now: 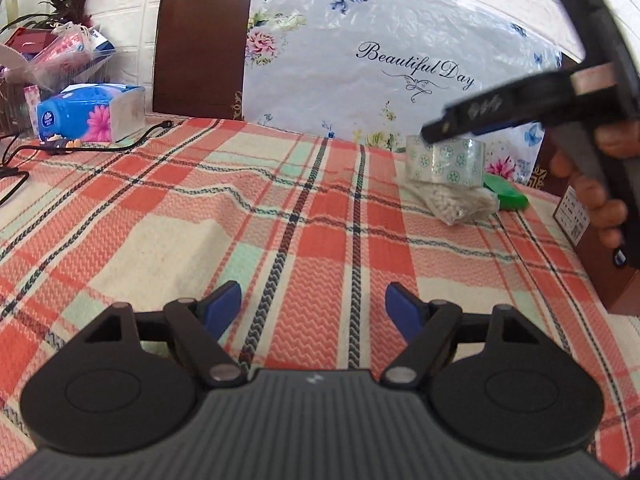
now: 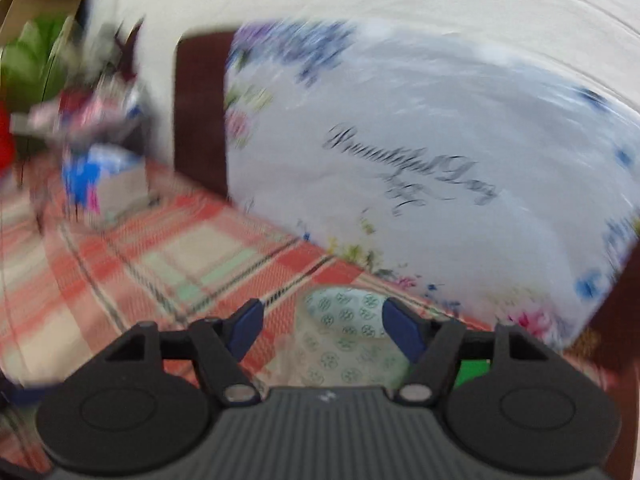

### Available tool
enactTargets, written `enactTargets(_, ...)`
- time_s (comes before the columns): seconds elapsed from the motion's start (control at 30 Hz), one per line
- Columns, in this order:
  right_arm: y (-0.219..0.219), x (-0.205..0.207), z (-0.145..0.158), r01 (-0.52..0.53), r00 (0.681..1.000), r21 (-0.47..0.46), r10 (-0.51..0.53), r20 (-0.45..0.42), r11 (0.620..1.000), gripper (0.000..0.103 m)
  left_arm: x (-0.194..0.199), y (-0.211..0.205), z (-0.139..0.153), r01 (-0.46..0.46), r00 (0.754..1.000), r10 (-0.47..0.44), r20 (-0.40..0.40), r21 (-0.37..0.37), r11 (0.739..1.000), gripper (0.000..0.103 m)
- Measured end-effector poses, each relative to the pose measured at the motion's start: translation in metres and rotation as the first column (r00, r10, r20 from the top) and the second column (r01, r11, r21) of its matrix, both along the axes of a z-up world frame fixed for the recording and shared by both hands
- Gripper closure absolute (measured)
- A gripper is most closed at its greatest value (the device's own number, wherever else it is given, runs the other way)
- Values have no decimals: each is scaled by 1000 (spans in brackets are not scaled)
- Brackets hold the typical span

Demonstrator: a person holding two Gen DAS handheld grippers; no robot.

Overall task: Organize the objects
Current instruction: 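Move the left tool toward the clear tape roll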

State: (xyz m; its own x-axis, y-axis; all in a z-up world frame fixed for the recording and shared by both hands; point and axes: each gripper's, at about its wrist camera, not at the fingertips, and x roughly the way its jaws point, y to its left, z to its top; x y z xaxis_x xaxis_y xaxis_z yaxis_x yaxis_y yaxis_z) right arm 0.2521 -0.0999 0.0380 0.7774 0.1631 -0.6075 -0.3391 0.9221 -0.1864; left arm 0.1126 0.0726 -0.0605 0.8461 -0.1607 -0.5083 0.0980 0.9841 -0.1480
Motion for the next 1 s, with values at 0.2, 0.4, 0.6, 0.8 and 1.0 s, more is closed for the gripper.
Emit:
enactTargets(0.2, 20, -14, -23, -90, 996, -222, 84, -37, 971, 86, 2, 5, 0, -2, 1000, 2, 3, -40, 999, 23)
enactTargets(0.4, 4, -96, -6, -72, 997, -172, 74, 4, 982, 92, 3, 6, 0, 3, 1000, -3, 2, -51, 999, 21)
enactTargets(0.6, -7, -216, -2, -134, 991, -171, 128, -47, 976, 91, 3, 4, 1, 22, 1000, -22, -12, -35, 999, 18)
enactTargets(0.8, -14, -269, -28, -88, 995, -222, 78, -56, 971, 72, -13, -17, 20, 97, 988, -107, -115, -95, 991, 20)
enactTargets(1.0, -42, -313, -13, 36, 996, -49, -32, 89, 998, 34, -45, -68, 66, 322, 930, -337, -144, -118, 939, 29)
